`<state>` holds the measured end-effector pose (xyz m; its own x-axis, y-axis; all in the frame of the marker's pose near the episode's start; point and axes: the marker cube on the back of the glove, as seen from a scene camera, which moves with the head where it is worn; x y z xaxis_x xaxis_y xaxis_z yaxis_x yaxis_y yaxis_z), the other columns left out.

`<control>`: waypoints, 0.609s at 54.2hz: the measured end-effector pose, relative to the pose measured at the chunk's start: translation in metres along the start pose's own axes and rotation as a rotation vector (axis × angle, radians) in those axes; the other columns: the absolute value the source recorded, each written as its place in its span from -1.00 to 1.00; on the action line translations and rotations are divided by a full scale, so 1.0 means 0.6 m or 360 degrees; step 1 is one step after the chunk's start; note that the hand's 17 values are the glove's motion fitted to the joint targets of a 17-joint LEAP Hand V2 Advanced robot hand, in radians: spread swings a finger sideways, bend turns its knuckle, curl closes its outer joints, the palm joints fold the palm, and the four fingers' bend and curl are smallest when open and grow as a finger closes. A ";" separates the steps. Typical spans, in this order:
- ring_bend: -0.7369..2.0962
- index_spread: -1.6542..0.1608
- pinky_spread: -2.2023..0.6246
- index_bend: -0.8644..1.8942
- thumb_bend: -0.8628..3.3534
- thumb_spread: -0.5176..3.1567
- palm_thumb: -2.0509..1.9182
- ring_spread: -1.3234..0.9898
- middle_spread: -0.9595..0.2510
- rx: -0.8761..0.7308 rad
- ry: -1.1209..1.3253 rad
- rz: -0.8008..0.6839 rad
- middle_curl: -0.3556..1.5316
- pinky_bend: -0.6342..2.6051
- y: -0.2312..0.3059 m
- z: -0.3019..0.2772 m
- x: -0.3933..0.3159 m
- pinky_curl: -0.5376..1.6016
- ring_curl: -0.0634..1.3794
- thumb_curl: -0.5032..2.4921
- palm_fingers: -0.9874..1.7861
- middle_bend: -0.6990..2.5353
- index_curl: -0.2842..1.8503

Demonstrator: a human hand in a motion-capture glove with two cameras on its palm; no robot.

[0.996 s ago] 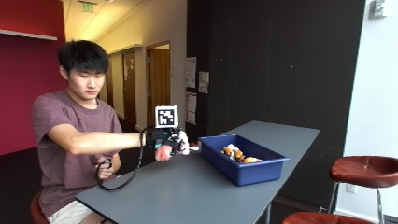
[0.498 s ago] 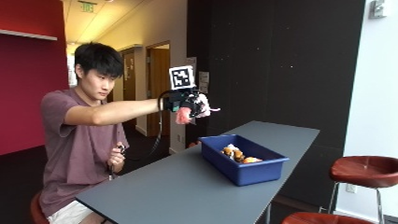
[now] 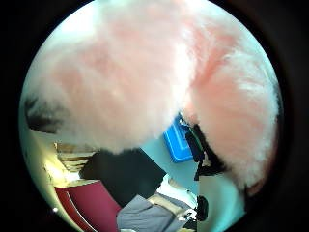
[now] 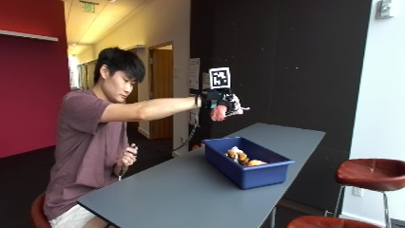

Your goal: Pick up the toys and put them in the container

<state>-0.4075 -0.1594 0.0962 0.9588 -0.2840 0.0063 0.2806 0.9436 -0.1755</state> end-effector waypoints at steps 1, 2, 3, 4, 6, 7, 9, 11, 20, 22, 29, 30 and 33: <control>0.55 0.57 0.30 0.24 -0.59 0.07 0.25 -0.16 0.06 -0.0007 0.0017 -0.0037 0.49 0.07 -0.006 0.003 -0.003 0.01 0.04 -0.45 0.39 0.11 0.04; 0.55 0.57 0.30 0.24 -0.59 0.07 0.25 -0.16 0.06 -0.0014 0.0037 -0.0094 0.49 0.07 -0.010 0.007 -0.005 0.01 0.04 -0.45 0.39 0.11 0.04; 0.55 0.57 0.30 0.24 -0.59 0.07 0.25 -0.16 0.06 -0.0020 0.0053 -0.0129 0.49 0.07 -0.016 0.010 -0.008 0.01 0.04 -0.45 0.39 0.11 0.05; 0.55 0.57 0.30 0.23 -0.59 0.07 0.26 -0.16 0.06 -0.0025 0.0059 -0.0123 0.49 0.07 -0.022 0.014 -0.012 0.01 0.04 -0.45 0.39 0.11 0.05; 0.54 0.57 0.30 0.23 -0.59 0.07 0.25 -0.16 0.06 -0.0033 0.0048 -0.0050 0.50 0.07 -0.036 0.019 -0.025 0.01 0.03 -0.45 0.39 0.11 0.06; 0.55 0.57 0.30 0.22 -0.59 0.07 0.25 -0.16 0.06 -0.0038 0.0039 -0.0032 0.50 0.07 -0.040 0.021 -0.031 0.01 0.04 -0.45 0.39 0.11 0.06; 0.55 0.56 0.30 0.22 -0.59 0.07 0.25 -0.16 0.06 -0.0050 0.0044 -0.0022 0.50 0.07 -0.047 0.026 -0.037 0.01 0.04 -0.45 0.39 0.11 0.07; 0.54 0.56 0.30 0.22 -0.59 0.07 0.25 -0.16 0.06 -0.0057 0.0073 0.0008 0.50 0.07 -0.056 0.032 -0.038 0.01 0.03 -0.45 0.39 0.11 0.08; 0.55 0.55 0.30 0.19 -0.59 0.07 0.25 -0.16 0.06 -0.0073 0.0047 0.0160 0.51 0.07 -0.086 0.055 -0.057 0.01 0.03 -0.45 0.39 0.10 0.12; 0.54 0.55 0.30 0.19 -0.59 0.06 0.25 -0.16 0.06 -0.0073 0.0077 0.0212 0.51 0.07 -0.092 0.060 -0.053 0.01 0.03 -0.45 0.39 0.10 0.13; 0.54 0.54 0.30 0.17 -0.59 0.06 0.25 -0.16 0.05 -0.0090 0.0053 -0.0188 0.52 0.06 -0.085 0.075 -0.046 0.01 0.02 -0.45 0.39 0.09 0.15; 0.54 0.55 0.30 0.17 -0.60 0.06 0.25 -0.16 0.05 -0.0106 0.0064 -0.0212 0.52 0.06 -0.085 0.078 -0.044 0.01 0.02 -0.45 0.39 0.09 0.16; 0.54 0.54 0.30 0.16 -0.60 0.05 0.24 -0.16 0.05 -0.0173 0.0102 -0.0249 0.52 0.06 -0.083 0.086 -0.039 0.01 0.02 -0.46 0.38 0.09 0.17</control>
<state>-0.4414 -0.1909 0.1554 0.8982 -0.4391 -0.0202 0.4161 0.8642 -0.2828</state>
